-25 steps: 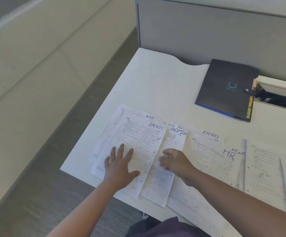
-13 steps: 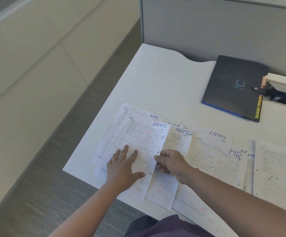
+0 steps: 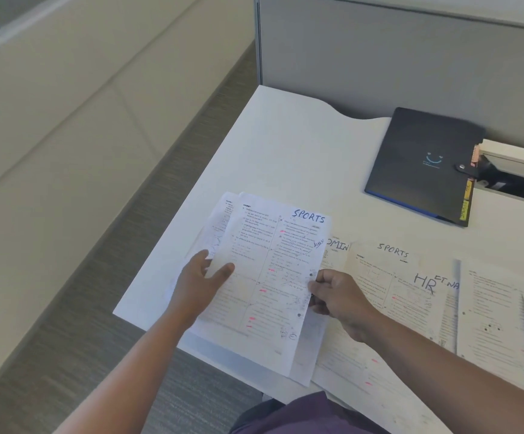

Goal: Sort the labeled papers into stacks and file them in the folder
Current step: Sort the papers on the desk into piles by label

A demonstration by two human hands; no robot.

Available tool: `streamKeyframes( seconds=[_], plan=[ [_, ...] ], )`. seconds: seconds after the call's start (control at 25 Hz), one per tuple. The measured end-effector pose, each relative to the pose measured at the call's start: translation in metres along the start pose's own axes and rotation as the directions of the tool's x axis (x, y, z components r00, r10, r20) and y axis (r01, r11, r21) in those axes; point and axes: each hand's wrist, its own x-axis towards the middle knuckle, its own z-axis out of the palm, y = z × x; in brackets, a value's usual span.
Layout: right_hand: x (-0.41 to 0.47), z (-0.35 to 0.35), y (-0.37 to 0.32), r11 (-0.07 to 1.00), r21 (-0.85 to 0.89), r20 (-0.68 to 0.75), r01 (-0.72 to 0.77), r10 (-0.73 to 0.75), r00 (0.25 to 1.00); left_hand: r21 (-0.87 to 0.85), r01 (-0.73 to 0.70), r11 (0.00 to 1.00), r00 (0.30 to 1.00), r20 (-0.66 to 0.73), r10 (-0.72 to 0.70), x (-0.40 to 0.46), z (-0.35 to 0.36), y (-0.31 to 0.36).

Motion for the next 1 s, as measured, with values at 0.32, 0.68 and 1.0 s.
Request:
streamKeyframes(
  seconds=[0.32,0.68,1.0],
  plan=[
    [-0.020,-0.024,0.009,1.000,0.013,0.026,0.018,-0.018,0.999,-0.226,0.033,0.973,0.989,0.151,0.002,0.000,0.001,0.004],
    [-0.028,-0.048,0.027,1.000,0.007,-0.221,-0.010,0.011,0.975,-0.134,0.066,0.989,0.997,0.035,-0.062,0.005,-0.035,-0.022],
    [-0.028,-0.044,0.041,0.996,0.003,-0.223,-0.094,0.092,0.970,-0.078,0.148,0.986,0.988,0.065,-0.143,0.004,-0.036,-0.038]
  ],
)
